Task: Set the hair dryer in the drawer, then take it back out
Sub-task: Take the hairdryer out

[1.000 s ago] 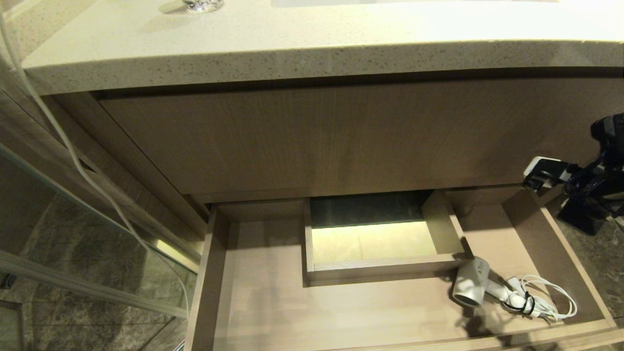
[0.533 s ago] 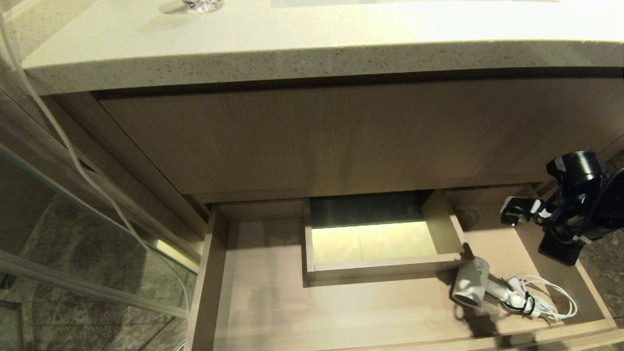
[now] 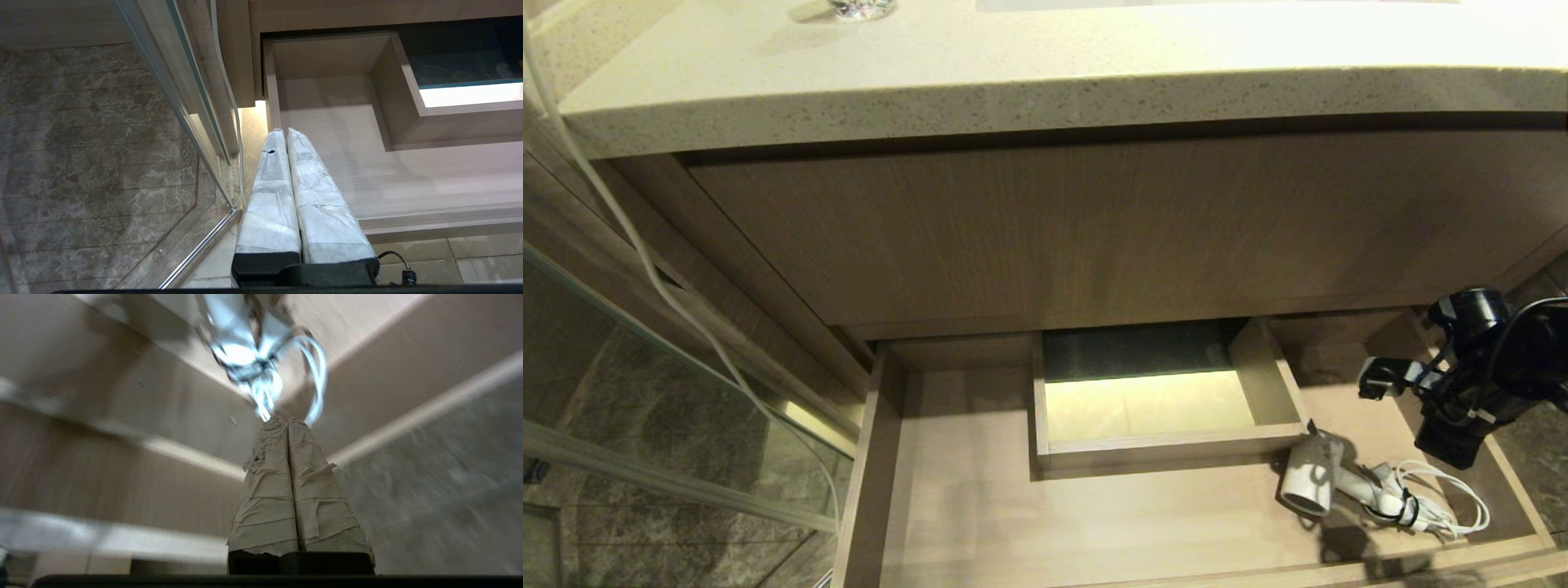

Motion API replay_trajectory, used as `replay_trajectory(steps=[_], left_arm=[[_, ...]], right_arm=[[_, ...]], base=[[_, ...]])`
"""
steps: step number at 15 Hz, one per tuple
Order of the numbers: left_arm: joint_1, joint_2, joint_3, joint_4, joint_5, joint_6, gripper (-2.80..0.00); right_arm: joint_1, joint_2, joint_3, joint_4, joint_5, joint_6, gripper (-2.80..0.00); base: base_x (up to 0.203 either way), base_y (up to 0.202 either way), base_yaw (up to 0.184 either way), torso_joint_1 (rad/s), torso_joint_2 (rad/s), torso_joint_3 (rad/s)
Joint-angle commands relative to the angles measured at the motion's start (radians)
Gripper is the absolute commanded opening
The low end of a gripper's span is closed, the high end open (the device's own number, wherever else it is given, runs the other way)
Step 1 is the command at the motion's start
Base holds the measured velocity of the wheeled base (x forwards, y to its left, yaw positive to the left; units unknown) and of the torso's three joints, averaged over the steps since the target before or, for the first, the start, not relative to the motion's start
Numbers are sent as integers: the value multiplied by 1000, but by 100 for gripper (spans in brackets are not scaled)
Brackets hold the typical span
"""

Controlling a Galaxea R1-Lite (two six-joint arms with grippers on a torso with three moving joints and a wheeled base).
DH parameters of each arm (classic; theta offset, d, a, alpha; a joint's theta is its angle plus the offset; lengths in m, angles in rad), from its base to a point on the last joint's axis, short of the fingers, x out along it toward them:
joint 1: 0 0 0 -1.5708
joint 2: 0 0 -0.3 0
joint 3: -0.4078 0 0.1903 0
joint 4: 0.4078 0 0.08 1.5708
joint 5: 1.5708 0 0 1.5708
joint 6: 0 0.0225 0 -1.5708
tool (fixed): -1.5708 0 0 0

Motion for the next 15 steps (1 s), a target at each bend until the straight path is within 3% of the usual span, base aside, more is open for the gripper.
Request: replay_trajectory(steps=[1, 3, 4, 5, 11, 15], left_arm=[[0, 0, 0, -1, 0, 0, -280], [0, 0, 0, 1, 0, 0, -280], [0, 0, 0, -1, 1, 0, -280], [0, 0, 0, 0, 1, 0, -280], [0, 0, 0, 0, 0, 0, -280], [0, 0, 0, 1, 0, 1, -280]], right_arm=[[-20, 80, -13, -12, 50, -9, -280], [-27, 128, -25, -47, 61, -9, -280], [-27, 147, -22, -67, 77, -10, -102], [-28, 158, -2, -82, 109, -19, 0], [-27, 233, -14, -188, 185, -89, 0], [-51, 258, -19, -202, 246, -201, 0]], base=[[0, 0, 0, 0, 0, 0], [0, 0, 0, 0, 0, 0], [0, 0, 0, 0, 0, 0], [0, 0, 0, 0, 0, 0], [0, 0, 0, 0, 0, 0], [0, 0, 0, 0, 0, 0]])
